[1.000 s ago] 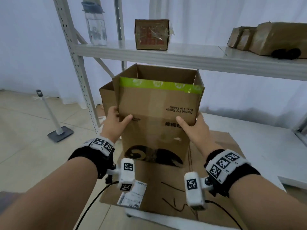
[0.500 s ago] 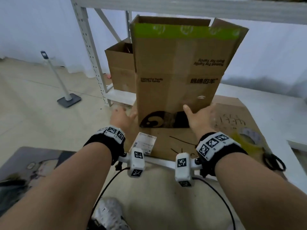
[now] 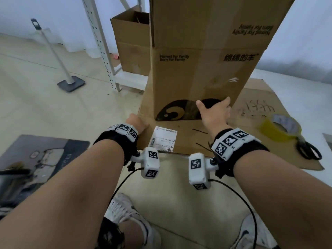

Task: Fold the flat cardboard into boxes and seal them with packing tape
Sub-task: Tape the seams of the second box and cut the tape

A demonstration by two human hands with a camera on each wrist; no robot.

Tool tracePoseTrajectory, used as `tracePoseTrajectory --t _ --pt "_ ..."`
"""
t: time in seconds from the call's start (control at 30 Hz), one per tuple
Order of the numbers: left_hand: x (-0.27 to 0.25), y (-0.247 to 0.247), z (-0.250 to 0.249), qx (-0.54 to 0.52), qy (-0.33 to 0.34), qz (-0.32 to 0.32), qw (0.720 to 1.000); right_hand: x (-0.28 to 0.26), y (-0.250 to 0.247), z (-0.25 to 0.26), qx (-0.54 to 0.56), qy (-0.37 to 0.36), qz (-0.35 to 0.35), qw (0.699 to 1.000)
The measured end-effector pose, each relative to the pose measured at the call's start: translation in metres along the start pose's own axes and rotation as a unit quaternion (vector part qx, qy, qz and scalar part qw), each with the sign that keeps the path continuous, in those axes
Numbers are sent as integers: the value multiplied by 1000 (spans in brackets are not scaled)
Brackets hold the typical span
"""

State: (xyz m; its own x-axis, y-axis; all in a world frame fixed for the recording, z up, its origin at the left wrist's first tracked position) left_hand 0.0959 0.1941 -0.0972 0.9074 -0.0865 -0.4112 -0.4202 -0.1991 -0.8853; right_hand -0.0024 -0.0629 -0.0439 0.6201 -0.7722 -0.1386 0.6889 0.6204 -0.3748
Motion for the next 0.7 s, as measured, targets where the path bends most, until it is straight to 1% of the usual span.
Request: tracePoseTrajectory --t 0.07,0.17,0.27,0.33,0.37,0.47,0.53,0.57,0.63,0.7 --pt "-13 7 7 3 -7 -5 1000 -7 -9 1 7 1 -10 1000" --pt "-35 15 20 17 -15 -8 1000 -21 -18 3 14 -4 -6 1000" --pt "-53 14 19 54 -3 -5 999 -32 -24 14 19 -25 -1 1000" --pt "-66 -1 11 71 14 -31 997 -37 -30 25 25 -40 5 999" --pt "-70 -11 6 58 27 -46 997 -38 -34 32 27 -49 3 998" --pt "-84 -54 -16 -32 82 -108 990 -42 -53 58 45 -78 -8 996" --pt "-95 -87 -34 -95 123 -149 977 -42 -67 79 55 -90 -18 994" --pt "-103 -106 -46 -141 153 -170 963 -42 -76 94 58 -100 -23 993" --pt "-113 -143 -68 -234 197 -211 928 -38 -95 123 61 -121 -32 990" --pt "-117 -176 -80 -304 210 -246 896 -30 -111 150 59 -148 -22 987"
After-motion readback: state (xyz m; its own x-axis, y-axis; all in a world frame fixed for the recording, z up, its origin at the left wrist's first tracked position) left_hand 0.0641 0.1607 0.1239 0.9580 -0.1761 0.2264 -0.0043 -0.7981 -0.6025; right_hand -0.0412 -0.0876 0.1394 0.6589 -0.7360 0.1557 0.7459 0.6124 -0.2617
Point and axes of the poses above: each hand's wrist, its own x-axis towards the middle knuckle, its own y-axis out of the palm, z = x × y, the point moved 8 cm from there along x, towards the middle knuckle, and after that the axes turned 13 degrees about x, right-handed, at the moved point
